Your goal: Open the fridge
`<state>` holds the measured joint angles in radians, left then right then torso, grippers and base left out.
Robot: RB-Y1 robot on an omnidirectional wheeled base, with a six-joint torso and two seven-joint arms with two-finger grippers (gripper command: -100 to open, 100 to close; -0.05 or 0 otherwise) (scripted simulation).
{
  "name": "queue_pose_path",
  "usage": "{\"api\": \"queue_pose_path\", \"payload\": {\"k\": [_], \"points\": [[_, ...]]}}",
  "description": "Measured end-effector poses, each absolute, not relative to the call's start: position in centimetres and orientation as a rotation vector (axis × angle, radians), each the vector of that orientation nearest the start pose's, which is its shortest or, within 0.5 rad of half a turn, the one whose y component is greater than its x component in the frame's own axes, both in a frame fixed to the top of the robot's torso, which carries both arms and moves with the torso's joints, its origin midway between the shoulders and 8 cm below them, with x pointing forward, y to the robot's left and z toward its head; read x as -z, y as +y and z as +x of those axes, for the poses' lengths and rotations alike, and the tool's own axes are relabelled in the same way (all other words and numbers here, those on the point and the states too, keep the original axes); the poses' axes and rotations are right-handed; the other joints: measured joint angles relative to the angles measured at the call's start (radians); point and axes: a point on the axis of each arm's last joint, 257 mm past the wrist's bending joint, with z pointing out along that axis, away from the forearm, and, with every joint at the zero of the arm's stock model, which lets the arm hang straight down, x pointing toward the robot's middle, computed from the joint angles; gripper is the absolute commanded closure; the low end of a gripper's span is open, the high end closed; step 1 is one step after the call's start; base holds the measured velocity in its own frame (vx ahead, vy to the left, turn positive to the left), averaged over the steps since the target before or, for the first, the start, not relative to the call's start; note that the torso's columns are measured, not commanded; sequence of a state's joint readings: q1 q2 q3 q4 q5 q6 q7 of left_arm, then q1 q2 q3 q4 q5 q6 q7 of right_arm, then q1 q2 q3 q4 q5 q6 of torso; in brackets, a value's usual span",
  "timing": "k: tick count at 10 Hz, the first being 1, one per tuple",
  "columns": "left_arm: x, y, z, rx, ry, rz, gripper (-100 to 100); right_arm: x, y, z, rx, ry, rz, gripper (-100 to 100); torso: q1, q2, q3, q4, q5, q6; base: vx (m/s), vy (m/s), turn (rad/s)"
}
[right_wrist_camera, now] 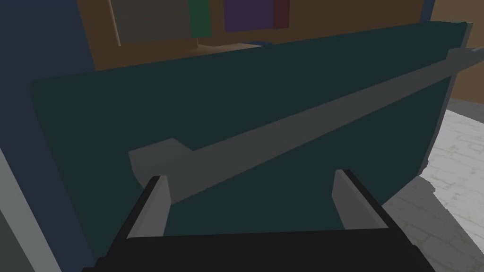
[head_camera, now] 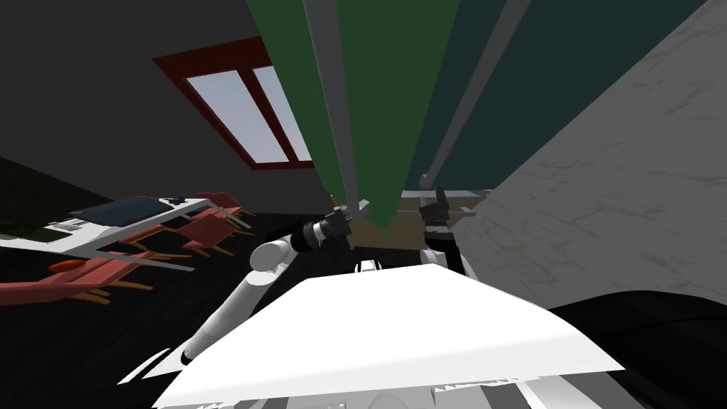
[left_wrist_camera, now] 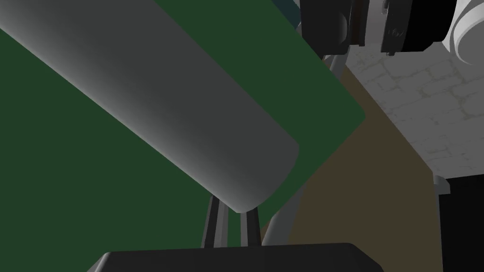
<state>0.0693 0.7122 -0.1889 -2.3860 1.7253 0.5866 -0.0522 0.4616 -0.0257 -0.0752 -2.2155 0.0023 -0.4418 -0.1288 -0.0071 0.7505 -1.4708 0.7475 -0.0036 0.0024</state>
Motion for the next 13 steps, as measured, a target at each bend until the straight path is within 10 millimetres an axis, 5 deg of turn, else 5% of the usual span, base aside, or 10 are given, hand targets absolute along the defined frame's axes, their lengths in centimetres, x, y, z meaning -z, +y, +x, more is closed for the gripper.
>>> {"api": "queue_pose_path", "payload": {"k": [9,12,13], "points": [[3.2,0.0,25.9,2.525,2.165,-1.206,100,0.1,-30.5,36.4,-1.334,0.646,0.756,0,0.013,0.002,0.001,-0.001,0.006,-0.003,0.039,0.187,-0.068],[3.3,-1.2,23.3,2.548,2.267,-1.133,100,0.1,-30.5,36.4,-1.334,0.646,0.756,0,-0.002,0.002,0.0,0.0,0.001,-0.002,0.029,0.187,-0.044],[3.2,-1.2,22.7,2.551,2.288,-1.119,-100,0.1,-30.5,36.4,-1.335,0.646,0.756,0,-0.006,0.006,0.002,0.002,-0.001,0.0,0.048,0.048,0.134]]}}
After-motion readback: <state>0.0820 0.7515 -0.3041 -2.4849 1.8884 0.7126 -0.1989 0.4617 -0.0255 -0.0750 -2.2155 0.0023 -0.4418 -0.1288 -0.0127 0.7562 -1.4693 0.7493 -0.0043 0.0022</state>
